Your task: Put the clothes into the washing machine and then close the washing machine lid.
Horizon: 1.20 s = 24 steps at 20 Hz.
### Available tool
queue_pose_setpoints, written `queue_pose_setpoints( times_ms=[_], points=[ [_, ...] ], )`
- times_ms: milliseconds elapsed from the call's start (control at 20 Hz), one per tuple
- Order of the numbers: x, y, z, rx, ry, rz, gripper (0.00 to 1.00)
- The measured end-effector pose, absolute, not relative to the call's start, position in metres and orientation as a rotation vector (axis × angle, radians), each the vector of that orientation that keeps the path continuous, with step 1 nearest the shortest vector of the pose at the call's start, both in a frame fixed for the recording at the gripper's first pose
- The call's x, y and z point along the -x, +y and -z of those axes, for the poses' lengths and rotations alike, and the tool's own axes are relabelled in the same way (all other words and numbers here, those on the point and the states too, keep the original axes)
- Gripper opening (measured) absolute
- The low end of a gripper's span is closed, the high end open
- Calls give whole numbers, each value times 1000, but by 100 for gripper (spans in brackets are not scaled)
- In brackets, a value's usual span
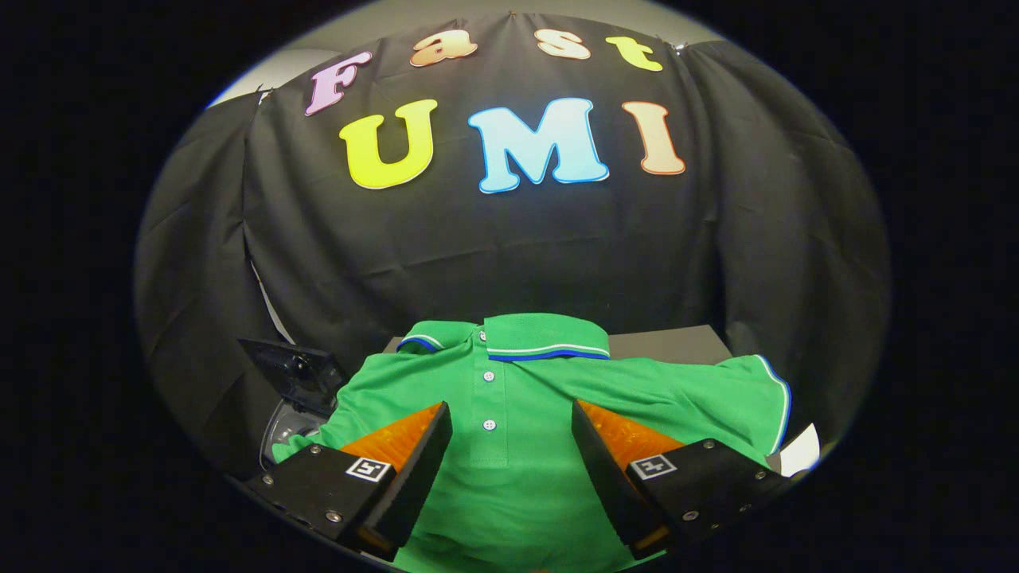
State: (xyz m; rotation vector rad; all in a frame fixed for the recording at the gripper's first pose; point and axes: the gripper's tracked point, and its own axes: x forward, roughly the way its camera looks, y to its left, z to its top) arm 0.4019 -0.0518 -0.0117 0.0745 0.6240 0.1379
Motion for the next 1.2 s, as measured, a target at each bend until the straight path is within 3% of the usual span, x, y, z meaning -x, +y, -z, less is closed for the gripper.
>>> queue_pose_setpoints(
  times_ms=[250,550,650,700,1000,1100,1200],
  points=[
    [-409,-39,41,-28,760,-196,93],
    [-408,-36,43,54,775,-222,92],
    [-407,-38,40,52,774,-221,83],
    [-407,-39,38,45,772,-224,69],
    [-402,-32,40,-47,778,-244,11],
    [-400,-29,40,-67,770,-254,1],
    [-398,-30,37,-85,751,-248,0]
  ],
)
